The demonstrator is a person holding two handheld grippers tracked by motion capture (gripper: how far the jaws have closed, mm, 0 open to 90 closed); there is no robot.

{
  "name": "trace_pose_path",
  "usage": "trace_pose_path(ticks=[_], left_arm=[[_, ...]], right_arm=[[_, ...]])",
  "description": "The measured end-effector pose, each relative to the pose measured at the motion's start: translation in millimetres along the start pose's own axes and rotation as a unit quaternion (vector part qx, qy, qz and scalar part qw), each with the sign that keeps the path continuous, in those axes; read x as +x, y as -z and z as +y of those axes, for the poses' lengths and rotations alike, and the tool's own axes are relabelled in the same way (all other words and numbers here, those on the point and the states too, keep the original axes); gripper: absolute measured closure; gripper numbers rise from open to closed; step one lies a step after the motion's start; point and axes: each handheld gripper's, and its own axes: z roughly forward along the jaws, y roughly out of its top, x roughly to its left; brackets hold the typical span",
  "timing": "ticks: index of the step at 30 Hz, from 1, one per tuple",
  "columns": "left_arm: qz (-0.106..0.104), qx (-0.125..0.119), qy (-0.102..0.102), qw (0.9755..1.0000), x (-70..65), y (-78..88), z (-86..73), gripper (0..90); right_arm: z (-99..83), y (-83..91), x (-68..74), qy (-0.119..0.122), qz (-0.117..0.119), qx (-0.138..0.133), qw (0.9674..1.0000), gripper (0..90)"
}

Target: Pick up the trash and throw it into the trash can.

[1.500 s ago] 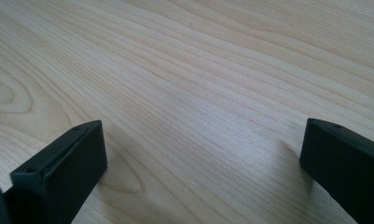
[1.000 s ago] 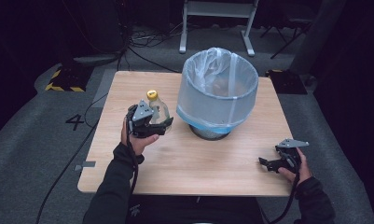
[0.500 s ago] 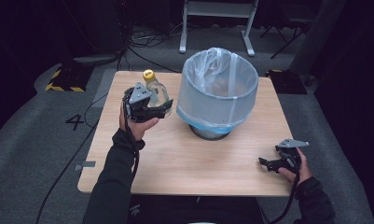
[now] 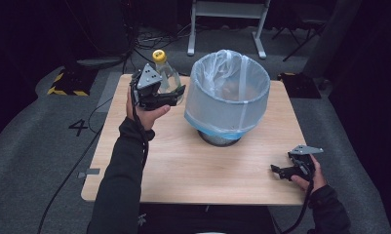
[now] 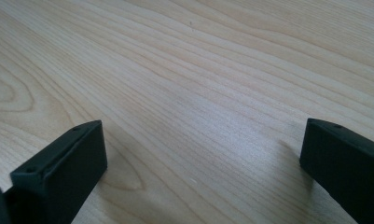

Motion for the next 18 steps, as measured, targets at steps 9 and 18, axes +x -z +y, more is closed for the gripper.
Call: trace_pose_path(ticks=[9,18], left_arm=[[0.002,-0.013,-0.019,0.9997,-3.7,-1.5,34.3,27.8],[-0.030,-0.031,-0.027,0.9987,-18.4,-7.7,58.2,27.8]], right_arm=[[0.0,0.0,0.0,0.000,0.000,0.000,1.0000,0.4],[0.0,0.0,0.0,0.000,0.000,0.000,1.0000,0.4]])
